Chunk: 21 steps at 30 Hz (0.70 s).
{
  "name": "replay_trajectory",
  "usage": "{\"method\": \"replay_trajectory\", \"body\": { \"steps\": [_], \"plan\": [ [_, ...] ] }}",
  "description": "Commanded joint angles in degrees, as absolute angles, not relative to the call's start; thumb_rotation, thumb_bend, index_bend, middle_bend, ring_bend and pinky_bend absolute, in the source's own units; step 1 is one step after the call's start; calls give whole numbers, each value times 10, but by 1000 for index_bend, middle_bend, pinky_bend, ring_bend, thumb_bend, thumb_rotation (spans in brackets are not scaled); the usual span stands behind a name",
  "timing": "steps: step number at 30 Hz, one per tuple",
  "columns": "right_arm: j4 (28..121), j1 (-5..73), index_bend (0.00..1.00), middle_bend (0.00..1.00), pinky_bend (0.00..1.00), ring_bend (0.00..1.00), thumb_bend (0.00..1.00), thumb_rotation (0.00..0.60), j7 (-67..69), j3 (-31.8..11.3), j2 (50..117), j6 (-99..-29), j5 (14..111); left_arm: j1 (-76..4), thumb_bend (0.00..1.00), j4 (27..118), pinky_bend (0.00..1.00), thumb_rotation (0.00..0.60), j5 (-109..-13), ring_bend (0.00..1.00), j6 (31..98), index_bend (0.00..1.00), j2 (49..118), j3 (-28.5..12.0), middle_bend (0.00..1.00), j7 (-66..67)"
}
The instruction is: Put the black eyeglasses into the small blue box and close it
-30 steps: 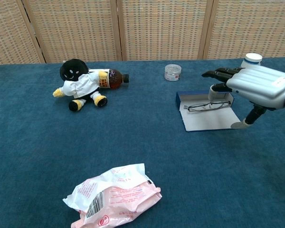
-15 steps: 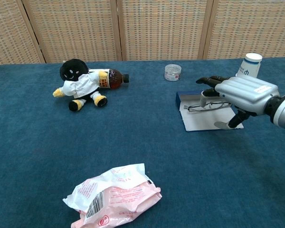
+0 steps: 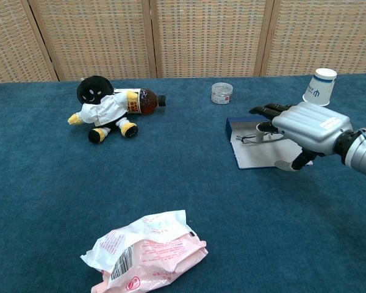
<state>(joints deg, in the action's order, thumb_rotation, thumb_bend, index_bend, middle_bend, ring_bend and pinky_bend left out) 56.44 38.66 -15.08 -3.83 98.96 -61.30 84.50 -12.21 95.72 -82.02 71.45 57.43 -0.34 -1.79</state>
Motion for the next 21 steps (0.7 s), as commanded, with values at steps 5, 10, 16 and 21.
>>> {"method": "replay_trajectory", "body": {
  "steps": [5, 10, 16, 21],
  "plan": [
    [508, 389, 328, 40, 199, 0, 363, 600, -148, -30, 1016, -613, 859, -123, 0, 957, 0, 600, -818, 0, 712, 0, 575, -3, 0, -15],
    [481, 389, 328, 41, 199, 0, 363, 600, -135, -25, 1027, -612, 865, -125, 0, 957, 0, 600, -814, 0, 707, 0, 576, -4, 0, -13],
    [473, 389, 328, 41, 199, 0, 363, 600, -127, -23, 1032, -614, 872, -126, 0, 957, 0, 600, -812, 0, 705, 0, 577, -4, 0, -10],
    [457, 390, 328, 41, 199, 0, 363, 600, -130, -23, 1041, -610, 873, -126, 0, 958, 0, 600, -811, 0, 705, 0, 577, -4, 0, -9]
  ]
}}
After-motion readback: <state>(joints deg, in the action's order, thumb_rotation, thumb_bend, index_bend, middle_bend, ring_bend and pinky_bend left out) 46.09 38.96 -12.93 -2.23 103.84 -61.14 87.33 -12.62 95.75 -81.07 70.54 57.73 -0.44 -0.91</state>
